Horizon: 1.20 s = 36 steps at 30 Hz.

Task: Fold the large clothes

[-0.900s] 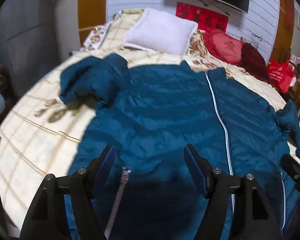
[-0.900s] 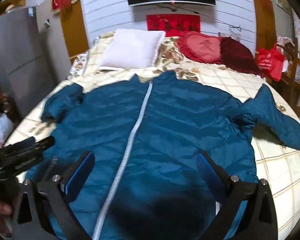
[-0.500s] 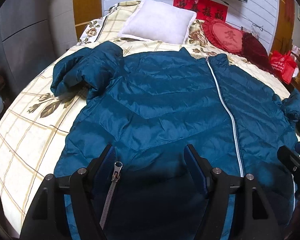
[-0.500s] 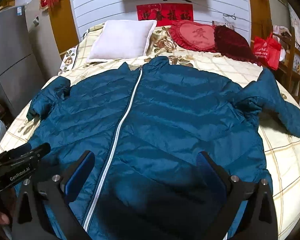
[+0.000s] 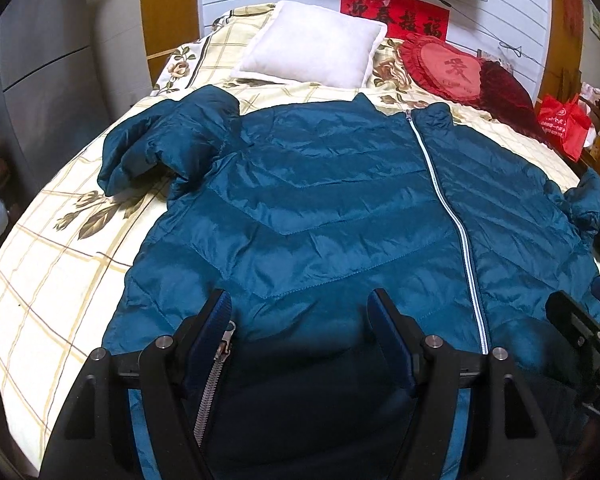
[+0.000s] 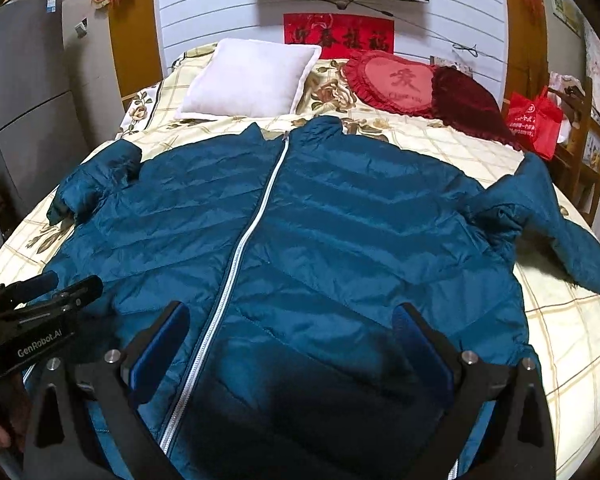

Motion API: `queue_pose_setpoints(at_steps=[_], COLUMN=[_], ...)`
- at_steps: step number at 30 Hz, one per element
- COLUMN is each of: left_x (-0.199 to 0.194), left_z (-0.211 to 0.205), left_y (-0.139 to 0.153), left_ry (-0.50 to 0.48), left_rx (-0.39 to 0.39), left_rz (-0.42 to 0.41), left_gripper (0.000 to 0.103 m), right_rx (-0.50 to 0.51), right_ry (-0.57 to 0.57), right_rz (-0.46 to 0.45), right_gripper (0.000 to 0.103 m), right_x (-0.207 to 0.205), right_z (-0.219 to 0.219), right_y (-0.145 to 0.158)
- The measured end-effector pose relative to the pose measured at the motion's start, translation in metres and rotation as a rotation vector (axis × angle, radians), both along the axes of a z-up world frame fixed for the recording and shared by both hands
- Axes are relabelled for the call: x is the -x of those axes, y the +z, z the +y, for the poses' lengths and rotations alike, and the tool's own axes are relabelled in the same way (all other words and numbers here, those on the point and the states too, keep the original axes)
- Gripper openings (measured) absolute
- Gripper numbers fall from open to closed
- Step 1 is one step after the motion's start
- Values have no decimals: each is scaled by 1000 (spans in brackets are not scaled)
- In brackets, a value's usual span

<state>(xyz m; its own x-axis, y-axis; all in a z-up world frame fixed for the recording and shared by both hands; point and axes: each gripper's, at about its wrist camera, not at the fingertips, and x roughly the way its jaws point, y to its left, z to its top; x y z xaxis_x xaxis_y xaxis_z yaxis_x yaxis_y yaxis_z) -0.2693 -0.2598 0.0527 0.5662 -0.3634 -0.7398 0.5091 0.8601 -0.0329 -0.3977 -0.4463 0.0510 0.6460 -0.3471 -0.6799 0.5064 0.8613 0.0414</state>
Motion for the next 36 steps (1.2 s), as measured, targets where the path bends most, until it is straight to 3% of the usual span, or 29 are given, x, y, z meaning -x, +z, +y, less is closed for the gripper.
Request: queue_pose_setpoints(at_steps=[11, 36], left_x=[0, 1], left_z=[-1, 0], left_y=[-3, -2], left_ry=[-4, 3], left_rx=[9, -2], left_rz=[10, -12], left_gripper=[54, 54], right_rx=[-62, -63], right_ry=[-10, -13], right_rz=[-16, -18], right_gripper=[103, 103], right_x=[-6, -4], right_z=[-7, -7], right_y=[-8, -11])
